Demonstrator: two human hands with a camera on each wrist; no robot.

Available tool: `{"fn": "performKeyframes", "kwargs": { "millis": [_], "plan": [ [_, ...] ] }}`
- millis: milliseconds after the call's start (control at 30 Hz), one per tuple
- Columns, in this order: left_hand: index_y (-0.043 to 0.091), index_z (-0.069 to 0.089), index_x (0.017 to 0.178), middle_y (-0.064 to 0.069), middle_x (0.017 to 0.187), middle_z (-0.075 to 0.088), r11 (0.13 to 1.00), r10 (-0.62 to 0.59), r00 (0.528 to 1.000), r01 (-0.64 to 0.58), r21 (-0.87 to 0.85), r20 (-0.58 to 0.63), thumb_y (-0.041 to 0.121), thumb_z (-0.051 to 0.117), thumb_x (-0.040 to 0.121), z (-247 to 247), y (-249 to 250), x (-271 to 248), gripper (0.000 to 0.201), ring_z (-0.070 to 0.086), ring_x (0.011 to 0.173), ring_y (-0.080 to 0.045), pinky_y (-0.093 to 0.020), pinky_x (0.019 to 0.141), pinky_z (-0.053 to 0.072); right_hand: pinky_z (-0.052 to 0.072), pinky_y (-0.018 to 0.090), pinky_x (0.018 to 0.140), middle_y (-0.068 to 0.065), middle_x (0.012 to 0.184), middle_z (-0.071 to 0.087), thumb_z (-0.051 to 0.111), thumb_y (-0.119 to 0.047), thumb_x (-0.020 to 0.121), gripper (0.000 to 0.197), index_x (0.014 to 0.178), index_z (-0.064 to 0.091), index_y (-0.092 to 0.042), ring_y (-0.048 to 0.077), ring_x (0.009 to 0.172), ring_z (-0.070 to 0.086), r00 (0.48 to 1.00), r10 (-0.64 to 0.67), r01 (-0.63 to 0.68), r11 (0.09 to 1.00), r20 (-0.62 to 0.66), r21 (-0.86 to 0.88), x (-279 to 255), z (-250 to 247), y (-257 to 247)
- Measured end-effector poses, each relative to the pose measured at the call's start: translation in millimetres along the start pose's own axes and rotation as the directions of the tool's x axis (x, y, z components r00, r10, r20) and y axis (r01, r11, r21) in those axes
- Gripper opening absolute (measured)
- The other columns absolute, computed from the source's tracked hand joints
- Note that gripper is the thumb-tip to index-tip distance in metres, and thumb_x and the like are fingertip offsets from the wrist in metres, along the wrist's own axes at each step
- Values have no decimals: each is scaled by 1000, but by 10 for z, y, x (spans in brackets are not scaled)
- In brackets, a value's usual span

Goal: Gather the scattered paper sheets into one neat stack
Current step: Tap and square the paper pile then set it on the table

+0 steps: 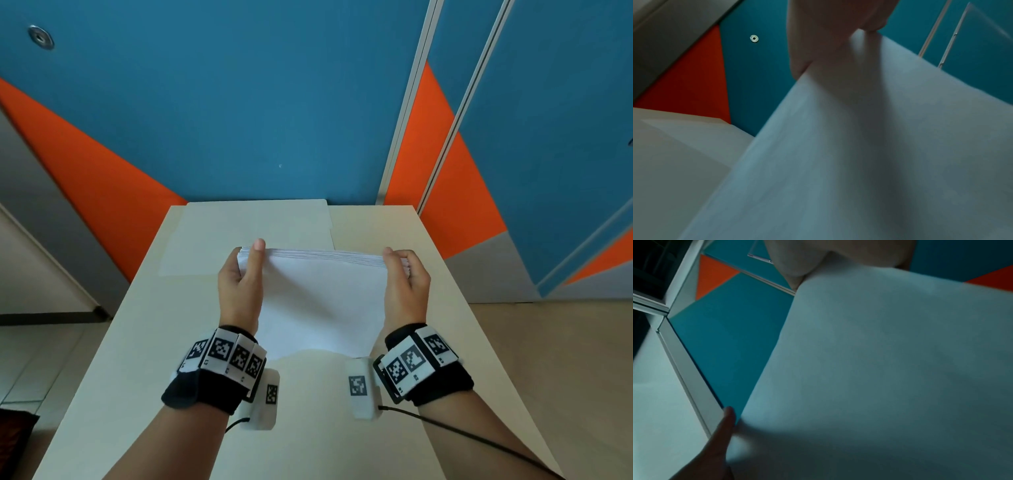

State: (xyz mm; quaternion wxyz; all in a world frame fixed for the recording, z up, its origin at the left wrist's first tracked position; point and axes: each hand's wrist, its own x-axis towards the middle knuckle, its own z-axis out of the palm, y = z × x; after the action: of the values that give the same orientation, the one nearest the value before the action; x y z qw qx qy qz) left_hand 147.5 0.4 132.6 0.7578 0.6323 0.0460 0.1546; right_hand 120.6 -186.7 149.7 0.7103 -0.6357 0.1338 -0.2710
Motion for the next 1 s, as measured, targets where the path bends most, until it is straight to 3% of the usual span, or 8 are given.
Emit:
{"fn": "performKeyframes", "kwargs": {
  "millis": [167,333,400,467,633,800,933,1000],
  "plan": [
    [23,62,87,11,75,70,999,-28,990,26,20,142,28,68,74,-153,-217,14,15,65,68,-1,-17,64,52,45,8,59,-10,70,59,61,-7,85,8,83,57,-12,-9,58,56,973,40,-33,999,229,-32,8,-176,14],
    [15,69,80,8,71,76,957,-287,920,263,121,265,39,77,42,-281,-527,55,46,71,66,-6,-20,58,55,53,30,77,-11,66,72,77,-2,69,22,75,66,-21,1,65,68,863,352,-255,923,362,-288,35,-304,234],
    [15,70,81,9,71,76,927,-374,872,342,154,317,32,80,36,-329,-650,73,49,72,67,-5,-18,57,55,52,16,78,-13,71,64,74,-3,74,26,73,58,-24,4,70,63,814,448,-297,868,369,-398,15,-313,312],
    [17,69,83,11,73,76,896,-442,831,388,216,338,28,83,35,-368,-774,100,51,72,71,-6,-18,61,56,43,4,56,-13,74,53,70,-9,79,29,72,48,-25,11,79,58,787,512,-337,825,344,-454,-9,-327,390],
    [17,72,82,4,76,76,852,-502,805,396,343,318,39,81,47,-396,-869,234,43,72,83,-19,-31,77,56,36,-3,44,-12,74,49,66,-14,84,30,69,42,-25,-5,67,43,798,507,-331,820,326,-467,98,-279,407],
    [5,68,80,4,59,73,878,-461,852,396,271,249,14,65,84,-336,-742,286,11,69,55,-11,-22,54,57,49,29,93,-9,89,68,70,-17,79,13,87,63,-24,2,82,64,780,503,-353,845,373,-402,189,-155,534],
    [4,68,81,5,59,72,862,-482,863,437,257,150,18,64,85,-378,-801,359,14,67,54,-13,-25,58,57,54,27,86,-7,101,74,84,-51,44,68,103,64,-25,11,96,69,718,550,-466,835,427,-292,154,-119,731],
    [6,67,80,2,65,72,844,-515,850,480,240,111,20,65,85,-401,-826,412,15,68,56,-15,-27,62,56,52,29,89,-4,108,72,79,-47,58,63,112,61,-20,14,101,67,666,601,-504,799,442,-327,94,-122,822]
  ]
}}
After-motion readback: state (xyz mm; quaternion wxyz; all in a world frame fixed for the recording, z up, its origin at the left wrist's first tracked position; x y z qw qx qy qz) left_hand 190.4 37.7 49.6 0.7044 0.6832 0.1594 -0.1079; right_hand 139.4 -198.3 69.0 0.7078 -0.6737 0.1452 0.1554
